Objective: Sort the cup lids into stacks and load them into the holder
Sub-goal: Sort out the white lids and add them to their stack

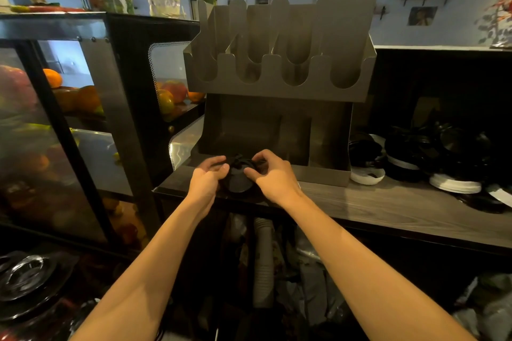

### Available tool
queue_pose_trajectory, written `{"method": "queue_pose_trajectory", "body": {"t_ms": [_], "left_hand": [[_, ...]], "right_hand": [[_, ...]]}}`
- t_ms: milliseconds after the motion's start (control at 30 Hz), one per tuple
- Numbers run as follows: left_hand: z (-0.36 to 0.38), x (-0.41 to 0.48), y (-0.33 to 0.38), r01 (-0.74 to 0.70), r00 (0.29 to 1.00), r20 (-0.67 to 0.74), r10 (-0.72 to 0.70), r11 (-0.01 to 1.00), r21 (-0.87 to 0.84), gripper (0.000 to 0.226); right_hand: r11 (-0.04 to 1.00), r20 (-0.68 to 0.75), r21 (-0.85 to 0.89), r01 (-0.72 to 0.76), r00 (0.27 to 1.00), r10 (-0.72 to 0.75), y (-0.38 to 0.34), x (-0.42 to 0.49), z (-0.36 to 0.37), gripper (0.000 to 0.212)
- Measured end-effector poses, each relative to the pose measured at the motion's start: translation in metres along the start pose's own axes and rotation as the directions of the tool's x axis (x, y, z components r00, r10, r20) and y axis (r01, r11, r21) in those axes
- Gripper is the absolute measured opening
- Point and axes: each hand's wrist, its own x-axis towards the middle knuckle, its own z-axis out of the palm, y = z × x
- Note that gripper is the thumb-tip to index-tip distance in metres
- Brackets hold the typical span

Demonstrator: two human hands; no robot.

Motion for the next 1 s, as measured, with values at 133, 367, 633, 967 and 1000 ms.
{"method": "queue_pose_trajectory", "body": {"t_ms": [133, 367, 633, 967, 1000], "left_hand": [[0.004, 0.002, 0.0, -0.014, 0.999, -0.039, 0.021, 0.987, 0.158, 0.027], [0.006, 0.001, 0.008, -0.026, 0.998, -0.05, 0.047, 0.93, 0.366, 0.016], [0.013, -0.014, 0.0, -0.216, 0.964, 0.021, 0.266, 0.734, 0.644, 0.026], [0.01, -0.034, -0.005, -0.294, 0.952, 0.198, 0.233, 0.523, 0.8, 0.046], [0.009, -0.033, -0.003, -0.276, 0.959, 0.192, 0.209, 0.528, 0.803, 0.045]], "right_hand": [[0.998, 0.005, -0.062, 0.008, 1.0, -0.008, -0.001, -0.005, 0.003, 0.034], [0.932, 0.059, -0.358, 0.064, 0.997, -0.046, -0.013, -0.006, -0.004, 0.038], [0.892, -0.068, -0.408, 0.196, 0.967, -0.244, 0.018, -0.028, -0.018, 0.038], [0.878, 0.091, -0.469, 0.095, 0.994, -0.059, 0.042, -0.038, -0.036, 0.044], [0.883, 0.103, -0.46, 0.097, 0.993, -0.055, 0.039, -0.035, -0.034, 0.044]]}}
